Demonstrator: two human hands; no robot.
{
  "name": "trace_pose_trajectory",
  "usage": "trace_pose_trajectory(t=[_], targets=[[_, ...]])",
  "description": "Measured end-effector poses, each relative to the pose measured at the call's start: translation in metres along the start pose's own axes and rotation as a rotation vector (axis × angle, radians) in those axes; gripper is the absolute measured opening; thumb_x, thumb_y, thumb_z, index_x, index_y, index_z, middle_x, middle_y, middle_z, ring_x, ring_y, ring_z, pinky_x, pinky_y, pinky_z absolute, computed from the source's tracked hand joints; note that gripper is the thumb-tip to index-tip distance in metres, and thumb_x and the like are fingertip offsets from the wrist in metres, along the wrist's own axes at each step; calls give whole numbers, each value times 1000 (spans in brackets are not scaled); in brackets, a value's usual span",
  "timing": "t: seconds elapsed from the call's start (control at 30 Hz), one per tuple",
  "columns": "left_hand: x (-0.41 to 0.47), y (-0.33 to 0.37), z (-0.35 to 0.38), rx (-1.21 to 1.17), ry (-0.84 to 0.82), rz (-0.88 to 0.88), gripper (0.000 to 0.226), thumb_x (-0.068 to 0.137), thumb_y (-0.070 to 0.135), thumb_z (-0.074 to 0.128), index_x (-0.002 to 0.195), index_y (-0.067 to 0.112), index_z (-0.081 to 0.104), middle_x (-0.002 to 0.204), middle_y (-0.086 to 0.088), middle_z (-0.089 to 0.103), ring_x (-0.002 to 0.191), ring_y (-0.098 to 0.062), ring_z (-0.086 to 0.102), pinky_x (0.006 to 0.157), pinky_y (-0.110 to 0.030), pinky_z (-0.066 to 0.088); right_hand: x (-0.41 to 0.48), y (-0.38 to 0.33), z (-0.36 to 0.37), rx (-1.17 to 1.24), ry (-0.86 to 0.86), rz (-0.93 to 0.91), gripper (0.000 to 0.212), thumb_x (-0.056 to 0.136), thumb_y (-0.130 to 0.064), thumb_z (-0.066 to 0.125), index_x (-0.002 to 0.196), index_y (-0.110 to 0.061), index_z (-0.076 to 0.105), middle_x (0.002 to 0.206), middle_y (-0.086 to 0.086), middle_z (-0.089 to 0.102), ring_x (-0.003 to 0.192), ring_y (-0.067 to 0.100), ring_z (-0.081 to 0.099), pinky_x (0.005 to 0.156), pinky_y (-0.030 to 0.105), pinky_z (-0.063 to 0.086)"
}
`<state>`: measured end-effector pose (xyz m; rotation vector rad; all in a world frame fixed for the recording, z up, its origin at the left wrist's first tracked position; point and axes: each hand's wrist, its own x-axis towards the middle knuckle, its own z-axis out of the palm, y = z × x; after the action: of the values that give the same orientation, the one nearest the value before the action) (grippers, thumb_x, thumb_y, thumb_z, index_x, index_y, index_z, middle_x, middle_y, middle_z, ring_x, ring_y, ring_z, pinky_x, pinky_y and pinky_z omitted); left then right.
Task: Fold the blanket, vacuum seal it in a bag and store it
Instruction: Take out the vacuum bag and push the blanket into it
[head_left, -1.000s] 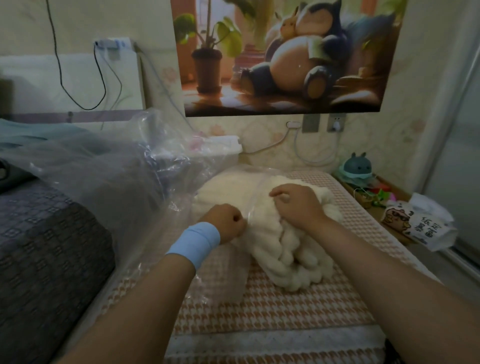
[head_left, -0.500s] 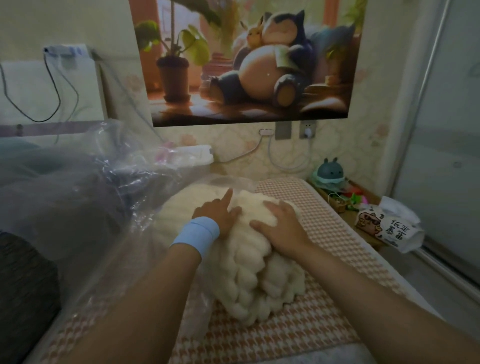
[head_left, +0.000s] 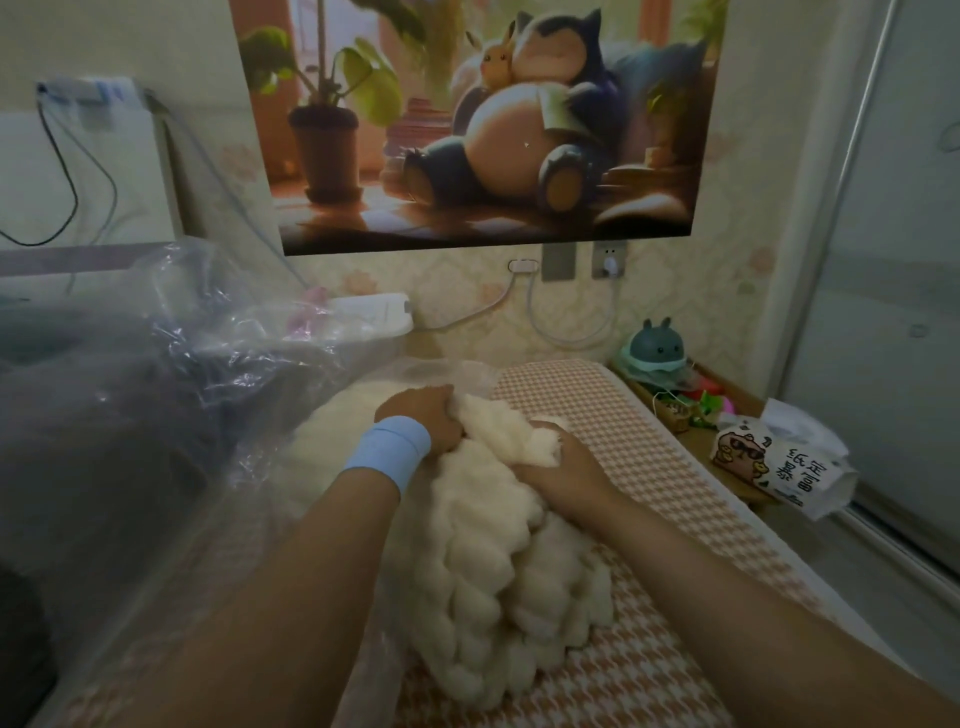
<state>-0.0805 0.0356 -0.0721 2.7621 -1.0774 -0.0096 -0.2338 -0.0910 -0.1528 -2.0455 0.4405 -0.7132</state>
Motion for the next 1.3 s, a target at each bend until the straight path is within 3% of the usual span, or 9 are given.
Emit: trace_pose_trajectory(t=[0.33, 0.5, 0.63, 0.73, 0.83, 0.93, 1.07, 1.2, 1.3], targets=[[-1, -11, -32, -324, 225, 170, 30, 99, 35, 47, 124, 31, 64, 124, 0, 65, 105, -23, 63, 95, -34, 48, 15, -30, -4, 140, -71, -177, 46, 80, 6, 71, 120, -18, 67, 109, -16, 67, 97, -15, 61, 83, 2, 42], [-24, 13, -25, -324, 136, 293, 33, 95, 40, 51, 127, 36, 61, 132, 6, 60, 121, -18, 55, 106, -32, 40, 21, -46, 31, 76, -42, -235, 27, 92, -18, 55, 117, -13, 64, 115, 1, 63, 101, 4, 59, 91, 10, 43], [-32, 9, -9, -186, 23, 294, 52, 97, 50, 43, 146, 35, 36, 152, 2, 37, 140, -24, 34, 114, -34, 24, 32, -27, 36, -93, -46, -20, 57, 91, -52, 58, 140, -22, 50, 132, -4, 51, 124, 13, 49, 108, 28, 39], [-44, -1, -7, -263, 25, 260, 54, 102, 46, 32, 151, 26, 25, 159, -1, 20, 147, -20, 17, 118, -32, 10, 30, -24, 28, -429, 20, 333, 111, 74, -81, 52, 157, -30, -2, 163, 9, 8, 150, 35, 11, 115, 56, 18], [-56, -16, 0, 6, 48, 214, 58, 100, 46, 33, 153, 29, 15, 162, -4, 7, 148, -24, 6, 119, -39, 6, 17, -53, 25, -662, 168, -145, 89, 88, -54, 58, 156, -35, 5, 165, 9, 2, 151, 30, 5, 116, 60, 18], [-79, -32, 5, 6, -3, -3, 83, 83, 70, 46, 150, 43, 4, 160, 5, -12, 148, -24, -9, 115, -56, 4, 15, -63, 31, -744, -10, -340, 56, 99, -31, 48, 151, -39, 31, 165, -1, 14, 152, 20, 8, 118, 54, 9], [-100, -36, 24, -4, -171, -50, 126, 54, 91, 52, 146, 43, -21, 158, -7, -24, 145, -34, -20, 115, -59, 1, 5, -60, 26, -759, -24, -340, 31, 101, -23, 39, 123, -32, 59, 121, -3, 65, 121, 21, 55, 113, 48, 15], [-109, -27, 28, -71, -207, 55, 119, 70, 67, 66, 142, 46, -26, 158, -8, -22, 144, -44, -13, 117, -54, 6, -3, -62, 11, -823, 152, -518, 33, 88, -23, 36, 102, -25, 66, 77, 1, 71, 78, 25, 66, 103, 44, 29], [-108, -28, 23, -17, -215, 203, 117, 76, 54, 70, 139, 49, -28, 159, -5, -19, 145, -42, -10, 117, -55, 9, -10, -56, -7, -913, 251, -770, 15, 79, -16, 62, 91, -20, 69, 65, 1, 67, 62, 24, 64, 91, 42, 43]])
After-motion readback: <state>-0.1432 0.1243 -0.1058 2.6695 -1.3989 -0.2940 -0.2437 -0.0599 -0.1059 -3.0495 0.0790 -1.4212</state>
